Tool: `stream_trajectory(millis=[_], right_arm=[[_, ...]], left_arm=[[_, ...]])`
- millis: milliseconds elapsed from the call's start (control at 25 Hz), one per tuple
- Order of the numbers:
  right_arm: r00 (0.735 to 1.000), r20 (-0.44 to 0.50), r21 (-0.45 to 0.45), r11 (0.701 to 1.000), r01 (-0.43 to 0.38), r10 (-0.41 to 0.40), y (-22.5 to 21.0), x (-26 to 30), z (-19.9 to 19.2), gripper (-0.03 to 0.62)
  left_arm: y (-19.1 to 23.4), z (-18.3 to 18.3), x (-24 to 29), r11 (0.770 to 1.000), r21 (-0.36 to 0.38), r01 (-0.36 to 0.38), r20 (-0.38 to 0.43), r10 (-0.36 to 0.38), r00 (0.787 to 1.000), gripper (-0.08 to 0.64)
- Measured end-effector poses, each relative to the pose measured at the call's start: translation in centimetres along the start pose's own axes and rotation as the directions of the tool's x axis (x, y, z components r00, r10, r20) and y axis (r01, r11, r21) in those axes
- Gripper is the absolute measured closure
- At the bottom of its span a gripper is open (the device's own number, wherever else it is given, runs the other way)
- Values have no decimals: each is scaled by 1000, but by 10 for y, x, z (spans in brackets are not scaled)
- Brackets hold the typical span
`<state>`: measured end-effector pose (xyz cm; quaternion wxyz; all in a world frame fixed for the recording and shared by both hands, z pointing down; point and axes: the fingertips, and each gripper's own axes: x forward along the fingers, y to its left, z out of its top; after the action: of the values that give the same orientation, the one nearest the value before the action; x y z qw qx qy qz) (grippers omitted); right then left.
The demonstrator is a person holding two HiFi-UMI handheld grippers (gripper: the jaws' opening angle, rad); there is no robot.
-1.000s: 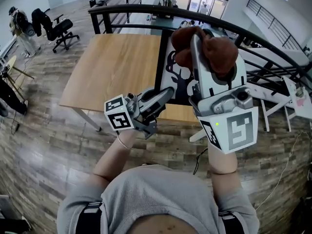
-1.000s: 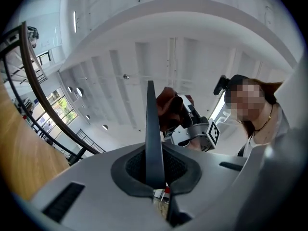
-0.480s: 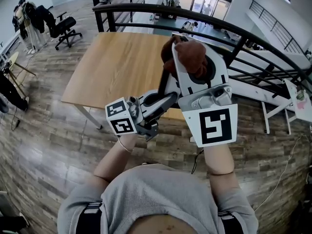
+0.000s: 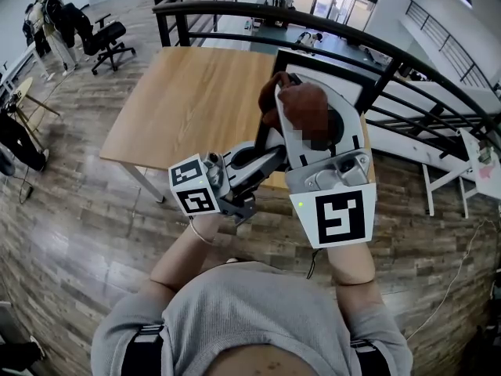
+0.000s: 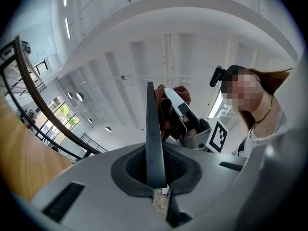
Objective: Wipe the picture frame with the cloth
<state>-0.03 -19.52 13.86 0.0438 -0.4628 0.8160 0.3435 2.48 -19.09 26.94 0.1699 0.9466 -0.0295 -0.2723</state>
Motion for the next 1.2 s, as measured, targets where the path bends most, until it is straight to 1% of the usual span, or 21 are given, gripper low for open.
stream_trajectory(millis=[320, 480, 600, 760, 880, 960, 1120, 1200], right_arm=[[998, -44, -6, 999, -36, 36, 9, -9, -16, 546], [996, -64, 23, 998, -65, 67, 19, -12, -27, 546], [990, -95, 26, 995, -100, 102, 21, -13, -33, 546], [978, -148, 2, 989, -150, 148, 37, -18, -47, 546], [969, -174, 4, 984, -177, 175, 45, -24, -55, 546], [968, -174, 29, 984, -178, 181, 47, -28, -59, 546], [985, -112, 153, 981, -116, 134, 45, -37, -57, 546], [986, -111, 184, 977, -106, 128, 46, -45, -59, 546]], left_arm=[[4, -2, 6, 1000, -10, -2, -4, 2, 1000, 540], [9, 0, 4, 1000, -12, -9, 1, 9, 1000, 540], [12, 6, 10, 999, -32, -12, 23, 12, 1000, 540], [17, 11, 4, 999, -51, -7, 53, 9, 999, 540], [20, 11, 2, 998, -66, -7, 74, 12, 997, 540], [21, 10, 2, 998, -61, -17, 77, 21, 997, 540], [22, 10, 3, 998, -51, -41, 77, 45, 996, 540], [22, 9, 2, 997, -60, -49, 86, 54, 995, 540]])
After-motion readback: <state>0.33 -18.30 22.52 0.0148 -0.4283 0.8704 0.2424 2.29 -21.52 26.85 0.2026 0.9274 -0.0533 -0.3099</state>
